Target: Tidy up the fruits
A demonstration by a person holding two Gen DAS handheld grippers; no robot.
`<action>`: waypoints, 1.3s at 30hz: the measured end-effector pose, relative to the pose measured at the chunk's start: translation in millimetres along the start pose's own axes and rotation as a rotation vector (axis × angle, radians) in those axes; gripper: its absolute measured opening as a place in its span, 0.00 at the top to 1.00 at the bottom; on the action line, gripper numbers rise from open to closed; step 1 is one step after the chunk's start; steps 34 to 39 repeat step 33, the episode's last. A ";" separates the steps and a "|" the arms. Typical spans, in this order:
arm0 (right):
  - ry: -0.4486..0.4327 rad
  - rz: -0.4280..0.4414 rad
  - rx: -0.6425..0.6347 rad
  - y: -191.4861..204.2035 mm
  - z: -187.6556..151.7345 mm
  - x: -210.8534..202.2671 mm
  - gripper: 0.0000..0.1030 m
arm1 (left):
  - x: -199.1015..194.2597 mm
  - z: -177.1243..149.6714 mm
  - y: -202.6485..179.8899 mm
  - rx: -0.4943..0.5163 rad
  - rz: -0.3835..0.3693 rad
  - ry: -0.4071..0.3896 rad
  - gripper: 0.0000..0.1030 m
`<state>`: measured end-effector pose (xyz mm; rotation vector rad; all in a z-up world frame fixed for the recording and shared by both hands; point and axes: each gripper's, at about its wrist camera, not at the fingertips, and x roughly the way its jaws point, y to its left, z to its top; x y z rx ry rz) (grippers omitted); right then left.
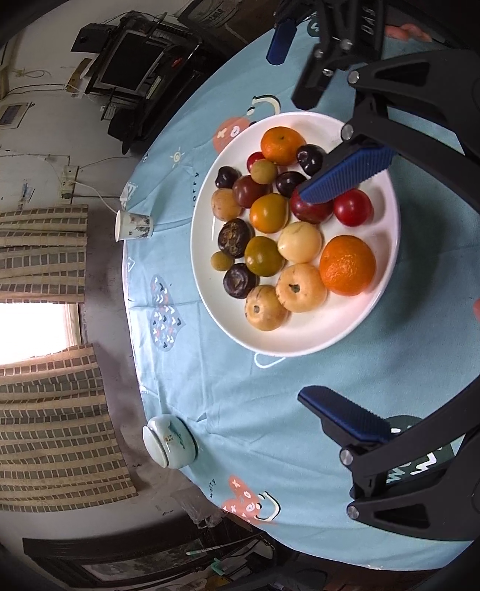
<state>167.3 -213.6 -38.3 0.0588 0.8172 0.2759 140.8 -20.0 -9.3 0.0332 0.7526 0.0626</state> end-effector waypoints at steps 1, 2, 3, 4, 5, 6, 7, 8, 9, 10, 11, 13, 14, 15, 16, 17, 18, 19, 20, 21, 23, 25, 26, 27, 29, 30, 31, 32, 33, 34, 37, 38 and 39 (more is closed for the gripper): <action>0.003 0.001 0.010 -2.3 -0.2 0.6 0.01 | 0.8 -1.2 -0.4 0.002 -0.004 0.004 0.02; 0.004 0.001 0.014 -2.9 -0.3 0.8 0.01 | 1.4 -2.5 -0.6 0.000 -0.009 0.007 0.02; 0.005 0.000 0.014 -2.6 -0.8 0.7 0.01 | 2.2 -3.6 -0.2 -0.004 -0.016 0.011 0.02; 0.003 -0.002 0.009 -1.5 -1.1 0.5 0.01 | 2.9 -4.5 0.2 -0.009 -0.022 0.015 0.02; 0.003 -0.006 0.002 -0.2 -1.9 0.3 0.01 | 3.9 -5.8 0.3 -0.013 -0.030 0.022 0.02; 0.004 -0.009 -0.007 2.1 -2.4 0.7 0.01 | 4.8 -7.2 -0.3 -0.014 -0.035 0.028 0.02; 0.007 -0.011 -0.014 3.4 -2.9 1.4 0.01 | 5.9 -8.4 -0.9 -0.015 -0.036 0.034 0.02; 0.011 -0.011 -0.022 4.9 -3.4 2.4 0.01 | 6.3 -9.7 -1.9 -0.015 -0.036 0.037 0.02; 0.014 -0.012 -0.031 6.6 -3.9 3.3 0.01 | 6.7 -10.4 -2.6 -0.015 -0.038 0.040 0.02; 0.017 -0.012 -0.041 8.4 -4.7 3.7 0.01 | 7.2 -10.8 -3.3 -0.014 -0.041 0.043 0.02; 0.019 -0.012 -0.049 9.9 -5.5 4.1 0.01 | 7.5 -11.9 -4.8 -0.010 -0.044 0.045 0.02; 0.020 -0.011 -0.061 12.8 -6.4 4.5 0.01 | 7.9 -13.5 -6.4 -0.005 -0.030 0.047 0.02; 0.019 -0.010 -0.063 13.2 -6.6 4.2 0.01 | 8.3 -14.3 -6.6 -0.005 -0.030 0.050 0.02; 0.018 -0.010 -0.063 13.0 -6.8 3.8 0.01 | 8.8 -14.6 -6.0 -0.008 -0.037 0.053 0.02; 0.017 -0.010 -0.062 12.6 -6.7 3.7 0.01 | 9.1 -14.7 -5.4 -0.013 -0.044 0.056 0.02; 0.016 -0.011 -0.061 12.5 -6.7 3.5 0.01 | 9.2 -15.2 -5.0 -0.016 -0.051 0.058 0.02; 0.016 -0.012 -0.060 12.2 -6.6 3.3 0.01 | 8.8 -15.2 -4.5 -0.018 -0.052 0.057 0.02; 0.015 -0.013 -0.059 12.2 -6.5 3.3 0.01 | 8.2 -15.3 -4.1 -0.019 -0.052 0.054 0.02; 0.015 -0.012 -0.058 12.1 -6.4 3.3 0.01 | 7.4 -15.6 -4.0 -0.019 -0.050 0.046 0.02; 0.014 -0.013 -0.058 11.9 -6.6 3.1 0.01 | 6.3 -15.9 -4.1 -0.017 -0.045 0.036 0.02; 0.010 -0.014 -0.056 11.8 -6.5 2.4 0.01 | 4.6 -16.1 -4.3 -0.014 -0.035 0.024 0.02; 0.010 -0.014 -0.055 11.4 -6.2 2.5 0.01 | 4.2 -15.9 -4.0 -0.014 -0.035 0.025 0.02; 0.012 -0.015 -0.054 11.3 -5.9 2.6 0.01 | 4.2 -16.0 -4.1 -0.016 -0.033 0.027 0.02; 0.014 -0.016 -0.054 11.3 -5.8 3.0 0.01 | 4.1 -15.5 -4.3 -0.016 -0.028 0.028 0.02; 0.017 -0.016 -0.054 11.2 -5.2 3.6 0.01 | 3.7 -15.5 -3.8 -0.021 -0.021 0.031 0.02; 0.017 -0.017 -0.054 11.3 -5.0 3.7 0.01 | 3.4 -15.3 -3.4 -0.025 -0.024 0.032 0.02; 0.017 -0.017 -0.054 11.1 -5.3 3.7 0.01 | 2.9 -15.1 -2.8 -0.029 -0.028 0.032 0.02; 0.017 -0.017 -0.053 11.1 -5.2 3.9 0.01 | 3.0 -15.0 -2.1 -0.031 -0.030 0.031 0.02; 0.018 -0.017 -0.053 11.1 -5.3 3.9 0.01 | 2.7 -14.9 -1.6 -0.033 -0.031 0.031 0.02; 0.018 -0.017 -0.053 11.1 -5.3 3.9 0.01 | 2.7 -14.9 -1.6 -0.033 -0.031 0.031 0.02; 0.018 -0.017 -0.053 11.1 -5.3 3.9 0.01 | 2.7 -14.9 -1.6 -0.033 -0.031 0.031 0.02; 0.018 -0.017 -0.053 11.1 -5.3 3.9 0.01 | 2.7 -14.9 -1.6 -0.033 -0.031 0.031 0.02; 0.018 -0.017 -0.053 11.1 -5.3 3.9 0.01 | 2.7 -14.9 -1.6 -0.033 -0.031 0.031 0.02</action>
